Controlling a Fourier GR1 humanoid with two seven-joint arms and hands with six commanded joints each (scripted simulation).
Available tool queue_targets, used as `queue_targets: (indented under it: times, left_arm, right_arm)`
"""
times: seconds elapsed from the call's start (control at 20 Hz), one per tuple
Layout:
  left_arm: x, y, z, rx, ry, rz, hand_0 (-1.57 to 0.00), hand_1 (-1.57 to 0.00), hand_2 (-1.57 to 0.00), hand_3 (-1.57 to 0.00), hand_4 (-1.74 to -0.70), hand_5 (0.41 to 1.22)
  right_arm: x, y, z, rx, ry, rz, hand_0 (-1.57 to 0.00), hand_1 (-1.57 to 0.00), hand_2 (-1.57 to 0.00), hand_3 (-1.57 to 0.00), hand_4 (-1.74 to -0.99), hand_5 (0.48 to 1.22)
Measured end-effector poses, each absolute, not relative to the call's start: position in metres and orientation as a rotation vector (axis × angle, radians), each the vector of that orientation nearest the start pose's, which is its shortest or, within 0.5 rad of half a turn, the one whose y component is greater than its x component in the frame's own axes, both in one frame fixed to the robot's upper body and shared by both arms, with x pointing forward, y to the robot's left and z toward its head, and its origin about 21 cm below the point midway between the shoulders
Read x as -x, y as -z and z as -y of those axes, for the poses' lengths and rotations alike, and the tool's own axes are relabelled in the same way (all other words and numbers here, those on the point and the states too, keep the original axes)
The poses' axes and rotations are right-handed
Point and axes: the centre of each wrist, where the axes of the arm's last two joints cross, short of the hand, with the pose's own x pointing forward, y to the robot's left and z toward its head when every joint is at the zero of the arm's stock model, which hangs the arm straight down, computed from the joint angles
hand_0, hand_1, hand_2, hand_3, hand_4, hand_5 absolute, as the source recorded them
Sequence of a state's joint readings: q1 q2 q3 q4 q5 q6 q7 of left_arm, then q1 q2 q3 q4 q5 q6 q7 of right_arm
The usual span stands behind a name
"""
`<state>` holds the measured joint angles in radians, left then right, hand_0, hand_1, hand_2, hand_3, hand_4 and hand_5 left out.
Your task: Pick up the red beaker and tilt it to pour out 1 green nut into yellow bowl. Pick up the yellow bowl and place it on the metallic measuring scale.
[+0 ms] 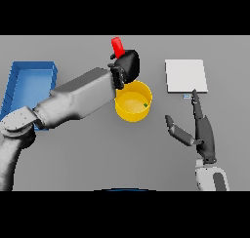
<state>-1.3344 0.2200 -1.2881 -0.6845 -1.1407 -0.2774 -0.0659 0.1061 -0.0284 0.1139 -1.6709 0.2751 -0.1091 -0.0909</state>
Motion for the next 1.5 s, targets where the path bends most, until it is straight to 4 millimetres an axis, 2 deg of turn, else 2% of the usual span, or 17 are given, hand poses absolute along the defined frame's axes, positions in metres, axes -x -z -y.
queue_targets:
  times: [0.1, 0.15, 0.25, 0.3, 0.35, 0.45, 0.55, 0.7, 0.8, 0.9, 1.05, 1.2, 1.35, 1.45, 1.5]
  left_arm:
    - [-0.409, -0.117, -0.026, 1.346, -2.567, -0.748, -1.57, -1.57, -1.57, -1.57, -1.73, 1.221]
    - [-0.411, -0.125, -0.027, 1.344, -2.572, -0.739, -1.57, -1.57, -1.57, -1.57, -1.73, 1.221]
    - [-0.418, -0.148, -0.022, 1.385, -2.556, -0.768, -1.57, -1.57, -1.57, -1.57, -1.73, 1.221]
    - [-0.425, -0.164, -0.028, 1.431, -2.537, -0.783, -1.57, -1.57, -1.57, -1.49, -1.73, 1.221]
    - [-0.429, -0.177, -0.03, 1.46, -2.514, -0.813, -1.57, -1.57, -1.4, -1.51, -1.68, 1.221]
    - [-0.438, -0.21, -0.034, 1.551, -2.474, -0.879, -1.57, -1.57, -1.46, -1.04, -1.7, 1.221]
    - [-0.448, -0.241, -0.047, 1.622, -2.474, -0.964, -1.57, -1.57, -1.5, -1.23, -1.7, 1.221]
    - [-0.461, -0.286, -0.068, 1.839, -2.489, -1.13, -1.57, -1.57, -1.53, -1.4, -1.72, 1.221]
    - [-0.472, -0.304, -0.097, 1.998, -2.525, -1.367, -1.57, -1.57, -1.55, -1.38, -1.73, 1.221]
    - [-0.481, -0.315, -0.136, 2.184, -2.531, -1.679, -1.57, -1.57, -1.56, -1.36, -1.73, 1.221]
    - [-0.489, -0.303, -0.194, 2.268, -2.452, -2.199, -1.57, -1.57, -1.56, -1.4, -1.74, 1.221]
    - [-0.488, -0.286, -0.243, 2.321, -2.269, -2.622, -1.57, -1.57, -1.57, -1.43, -1.74, 1.221]
    - [-0.48, -0.263, -0.286, 2.527, -1.934, -2.941, -1.57, -1.57, -1.57, -1.43, -1.74, 1.221]
    - [-0.473, -0.246, -0.304, 2.595, -1.665, -3.161, -1.57, -1.57, -1.57, -1.45, -1.74, 1.221]
    - [-0.467, -0.231, -0.316, 2.657, -1.573, -3.217, -1.57, -1.57, -1.57, -1.45, -1.74, 1.221]
  right_arm:
    - [-0.223, 0.0, 0.219, 0.27, -0.223, 1.664, 0.0, 0.0, 0.0, 0.0, -1.207, 0.594]
    - [-0.223, -0.003, 0.22, 0.267, -0.222, 1.684, 0.0, 0.0, 0.0, 0.0, -1.206, 0.592]
    - [-0.224, -0.001, 0.215, 0.263, -0.22, 1.674, 0.0, 0.0, 0.0, 0.0, -1.209, 0.592]
    - [-0.222, 0.0, 0.215, 0.269, -0.22, 1.686, 0.0, 0.0, 0.0, 0.0, -1.203, 0.592]
    - [-0.223, -0.001, 0.215, 0.271, -0.217, 1.694, 0.0, 0.0, 0.0, 0.0, -1.201, 0.592]
    - [-0.225, 0.002, 0.211, 0.267, -0.224, 1.679, 0.0, 0.0, 0.0, 0.0, -1.186, 0.596]
    - [-0.224, 0.001, 0.213, 0.238, -0.207, 1.694, 0.0, 0.0, 0.0, 0.0, -1.181, 0.593]
    - [-0.226, -0.002, 0.213, 0.201, -0.189, 1.708, 0.0, 0.0, 0.0, 0.0, -1.193, 0.597]
    - [-0.228, -0.003, 0.213, 0.202, -0.191, 1.707, 0.0, 0.0, 0.0, 0.0, -1.199, 0.594]
    - [-0.227, -0.003, 0.216, 0.194, -0.198, 1.699, 0.0, 0.0, 0.0, 0.0, -1.222, 0.592]
    - [-0.231, -0.002, 0.22, 0.187, -0.201, 1.704, 0.0, 0.0, 0.0, 0.0, -1.222, 0.587]
    - [-0.231, 0.001, 0.221, 0.189, -0.21, 1.706, 0.0, 0.0, 0.0, 0.0, -1.226, 0.587]
    - [-0.232, 0.001, 0.224, 0.198, -0.235, 1.718, 0.0, 0.0, 0.0, 0.0, -1.217, 0.599]
    - [-0.235, 0.0, 0.226, 0.202, -0.244, 1.706, 0.0, 0.0, 0.0, 0.0, -1.212, 0.61]
    - [-0.234, 0.002, 0.226, 0.2, -0.256, 1.696, 0.0, 0.0, 0.0, 0.0, -1.209, 0.62]
